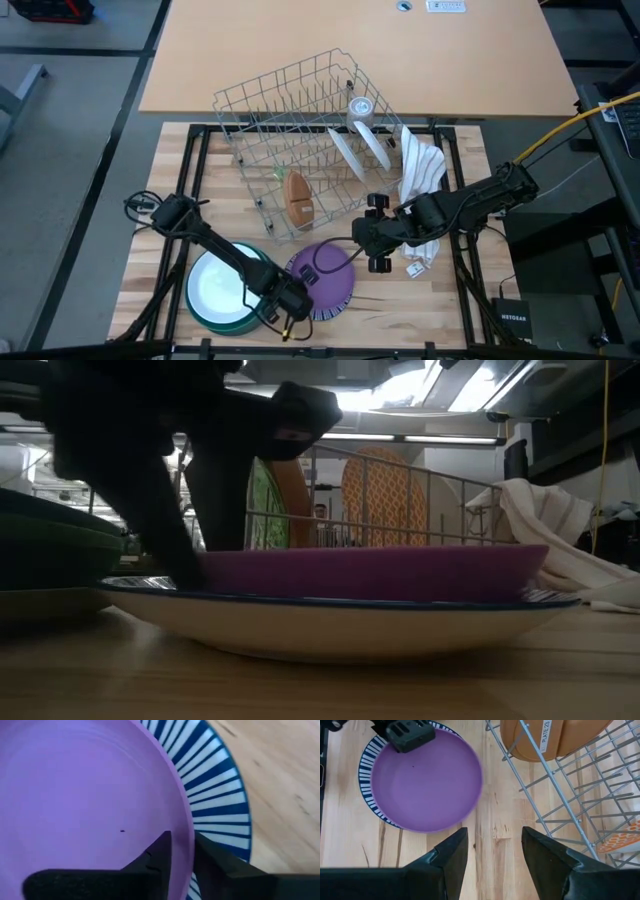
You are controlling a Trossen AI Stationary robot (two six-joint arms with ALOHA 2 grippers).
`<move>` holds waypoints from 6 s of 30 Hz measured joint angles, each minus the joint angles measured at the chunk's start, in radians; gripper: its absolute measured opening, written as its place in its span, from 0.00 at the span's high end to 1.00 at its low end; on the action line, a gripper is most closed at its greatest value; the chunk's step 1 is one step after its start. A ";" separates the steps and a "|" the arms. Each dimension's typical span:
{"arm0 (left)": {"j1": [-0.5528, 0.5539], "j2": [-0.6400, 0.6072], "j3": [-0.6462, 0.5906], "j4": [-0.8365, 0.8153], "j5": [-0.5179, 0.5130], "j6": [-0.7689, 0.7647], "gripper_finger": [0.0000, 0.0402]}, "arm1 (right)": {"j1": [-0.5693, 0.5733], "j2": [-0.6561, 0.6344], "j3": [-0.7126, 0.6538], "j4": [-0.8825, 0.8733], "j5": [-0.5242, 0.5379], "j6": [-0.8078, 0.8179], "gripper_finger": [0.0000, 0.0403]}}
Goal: Sort dishes
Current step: Put the violet plate into the dish rack
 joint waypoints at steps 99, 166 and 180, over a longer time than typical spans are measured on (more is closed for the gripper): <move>0.299 -0.570 -0.371 1.202 -0.626 -0.935 1.00 | 0.452 -0.394 -0.259 -0.051 0.590 -0.034 0.53; 0.506 -0.473 -0.535 1.344 -0.634 -1.314 0.95 | 0.451 -0.393 -0.259 -0.030 0.537 0.018 0.53; 0.501 -0.473 -0.535 1.335 -0.633 -1.269 0.93 | 0.451 -0.393 -0.259 -0.029 0.517 0.018 0.53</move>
